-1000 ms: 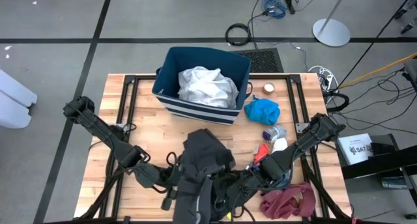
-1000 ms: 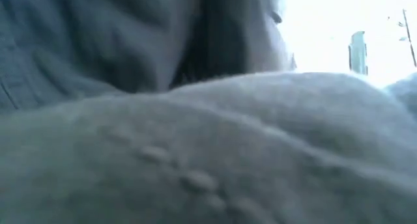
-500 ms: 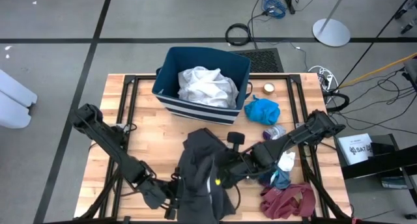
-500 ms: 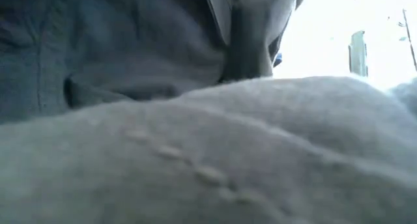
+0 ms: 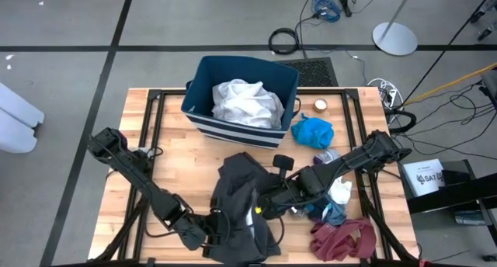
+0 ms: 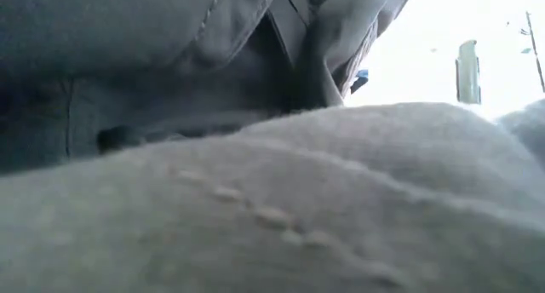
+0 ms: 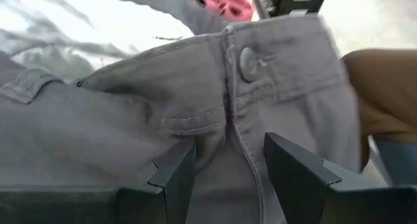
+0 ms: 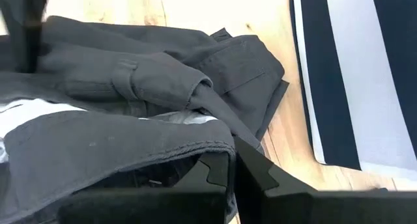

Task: Sort clothes
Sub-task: Put the black pants into the blue laundry bin

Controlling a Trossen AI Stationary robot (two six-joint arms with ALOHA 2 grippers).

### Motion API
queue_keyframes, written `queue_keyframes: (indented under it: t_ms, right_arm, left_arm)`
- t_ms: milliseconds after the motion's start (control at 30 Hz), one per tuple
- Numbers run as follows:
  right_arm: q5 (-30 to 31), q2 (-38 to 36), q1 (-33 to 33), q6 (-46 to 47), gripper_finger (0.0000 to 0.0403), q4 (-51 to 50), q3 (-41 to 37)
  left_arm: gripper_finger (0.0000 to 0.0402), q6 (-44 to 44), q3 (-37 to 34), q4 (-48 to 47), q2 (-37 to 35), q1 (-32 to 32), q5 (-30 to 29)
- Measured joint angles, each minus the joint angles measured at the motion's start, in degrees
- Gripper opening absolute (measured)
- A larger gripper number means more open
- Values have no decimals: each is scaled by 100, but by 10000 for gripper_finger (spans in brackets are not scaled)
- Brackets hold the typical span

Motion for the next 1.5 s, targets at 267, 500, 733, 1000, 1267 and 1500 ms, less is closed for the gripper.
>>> queue_keyframes:
  t_ms: [267, 500, 733, 1000, 1267, 1500]
  right_arm:
    - [37, 0, -37, 9, 0, 213, -4]
    - [37, 0, -23, -184, 0, 431, -4]
    - [35, 0, -1, -195, 0, 305, -4]
    - [17, 0, 254, -284, 6, 50, -4]
    - [21, 0, 706, -1184, 38, 620, -4]
    - [29, 0, 901, -2152, 97, 1472, -4]
  left_arm:
    - [189, -340, 0, -180, 288, 309, -145]
    - [53, -275, 0, -141, 363, 543, -262]
    - [4, 185, 48, -141, 288, 507, -301]
    - [2, 925, 377, -325, -401, 85, -1043]
    - [1, 1034, 422, -1128, -1288, -267, -1493]
    - [1, 1031, 420, -1663, -1656, -396, -1762]
